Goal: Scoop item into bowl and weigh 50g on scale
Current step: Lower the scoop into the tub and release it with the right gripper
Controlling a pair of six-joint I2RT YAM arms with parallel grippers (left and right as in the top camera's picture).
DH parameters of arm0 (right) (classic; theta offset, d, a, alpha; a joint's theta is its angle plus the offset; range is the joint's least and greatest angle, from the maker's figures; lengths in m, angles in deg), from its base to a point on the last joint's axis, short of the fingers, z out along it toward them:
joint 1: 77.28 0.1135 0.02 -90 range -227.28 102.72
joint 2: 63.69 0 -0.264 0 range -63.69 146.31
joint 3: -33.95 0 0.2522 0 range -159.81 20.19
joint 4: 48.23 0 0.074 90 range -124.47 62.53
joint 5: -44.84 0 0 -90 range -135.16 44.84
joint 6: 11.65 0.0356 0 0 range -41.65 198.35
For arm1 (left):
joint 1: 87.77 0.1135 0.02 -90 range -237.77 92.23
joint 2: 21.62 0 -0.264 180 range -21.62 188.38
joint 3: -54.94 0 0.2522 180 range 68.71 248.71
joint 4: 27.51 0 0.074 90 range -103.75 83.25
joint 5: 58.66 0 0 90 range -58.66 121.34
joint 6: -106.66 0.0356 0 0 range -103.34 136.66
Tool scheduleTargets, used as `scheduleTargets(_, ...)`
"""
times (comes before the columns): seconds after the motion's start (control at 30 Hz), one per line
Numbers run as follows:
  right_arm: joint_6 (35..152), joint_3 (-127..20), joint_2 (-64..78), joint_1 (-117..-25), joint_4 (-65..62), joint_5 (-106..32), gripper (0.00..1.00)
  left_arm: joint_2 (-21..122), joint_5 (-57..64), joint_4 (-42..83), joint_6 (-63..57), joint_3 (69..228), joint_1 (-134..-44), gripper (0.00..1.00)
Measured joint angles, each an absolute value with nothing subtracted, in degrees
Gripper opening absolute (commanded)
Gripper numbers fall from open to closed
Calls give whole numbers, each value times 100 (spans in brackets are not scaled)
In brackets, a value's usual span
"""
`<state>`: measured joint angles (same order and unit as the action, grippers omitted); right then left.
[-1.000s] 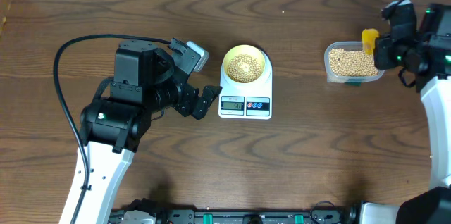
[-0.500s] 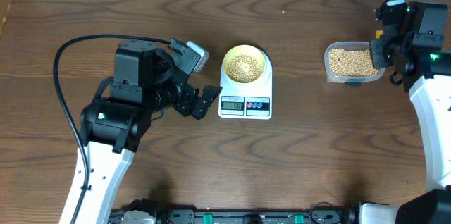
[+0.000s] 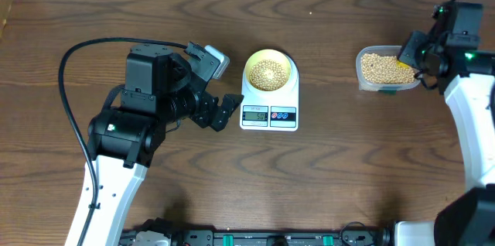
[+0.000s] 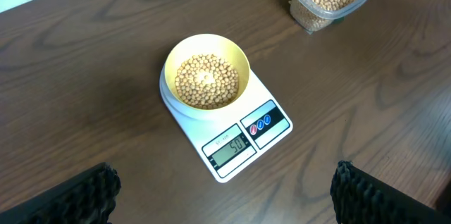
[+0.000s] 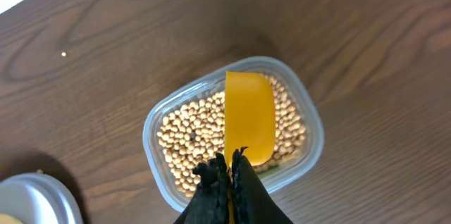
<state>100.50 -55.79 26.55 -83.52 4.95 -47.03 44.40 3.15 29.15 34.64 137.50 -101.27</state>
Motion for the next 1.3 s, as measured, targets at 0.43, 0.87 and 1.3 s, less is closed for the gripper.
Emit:
scheduleTargets(0.43,10645,-5579,2987,-8350,471,-4630,1,4438,318,2915,3464,13750,-10127,97)
scheduleTargets(0.87,10736,-5579,3160,-8350,420,-4606,29,4440,315,2915,3464,13750,-10127,98)
scheduleTargets(1.3,10747,-5579,3160,-8350,355,-4600,39,4440,318,2915,3464,13750,-10127,97)
